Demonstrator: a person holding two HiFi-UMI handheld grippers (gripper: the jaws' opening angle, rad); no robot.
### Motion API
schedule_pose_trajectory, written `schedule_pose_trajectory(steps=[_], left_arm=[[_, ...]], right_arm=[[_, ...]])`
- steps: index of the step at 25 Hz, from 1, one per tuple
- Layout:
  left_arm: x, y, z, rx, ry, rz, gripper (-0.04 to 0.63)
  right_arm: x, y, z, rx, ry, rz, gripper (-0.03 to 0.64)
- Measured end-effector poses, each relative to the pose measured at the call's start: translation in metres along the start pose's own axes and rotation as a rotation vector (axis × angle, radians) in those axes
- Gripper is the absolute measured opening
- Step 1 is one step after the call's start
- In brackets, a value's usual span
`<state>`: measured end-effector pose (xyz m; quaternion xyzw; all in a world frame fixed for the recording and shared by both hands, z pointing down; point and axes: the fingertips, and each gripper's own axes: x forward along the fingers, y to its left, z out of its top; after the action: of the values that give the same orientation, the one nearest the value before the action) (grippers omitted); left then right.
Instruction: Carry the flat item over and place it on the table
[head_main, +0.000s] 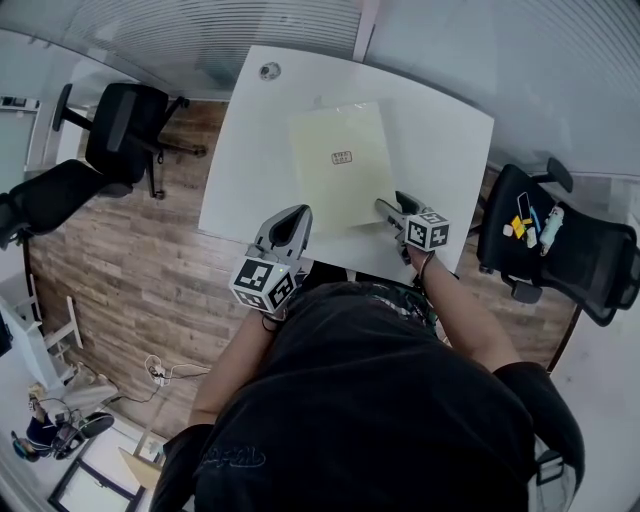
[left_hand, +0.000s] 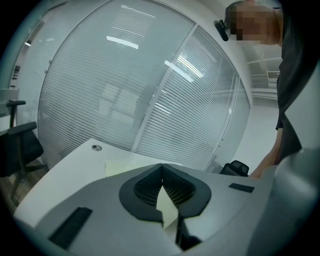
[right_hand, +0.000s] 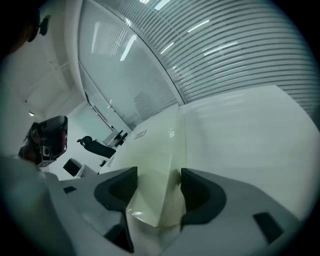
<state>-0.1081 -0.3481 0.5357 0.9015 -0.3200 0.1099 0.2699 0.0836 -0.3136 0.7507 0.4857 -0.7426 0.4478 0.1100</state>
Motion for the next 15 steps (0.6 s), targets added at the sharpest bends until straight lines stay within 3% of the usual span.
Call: schedule_pose_trajectory(steps=[9, 15], left_arm=[[0.002, -0.028, 0.002, 0.026, -0.021, 0.008, 0.015], [0.004, -0.061, -0.001, 0.049, -0.044, 0.013, 0.015]], right_arm=[[-0.023, 0.008, 0.027, -0.054, -0.066, -0.015, 0.256], [-0.053, 0.034, 0.052, -0.150, -0.127, 0.033, 0.188]])
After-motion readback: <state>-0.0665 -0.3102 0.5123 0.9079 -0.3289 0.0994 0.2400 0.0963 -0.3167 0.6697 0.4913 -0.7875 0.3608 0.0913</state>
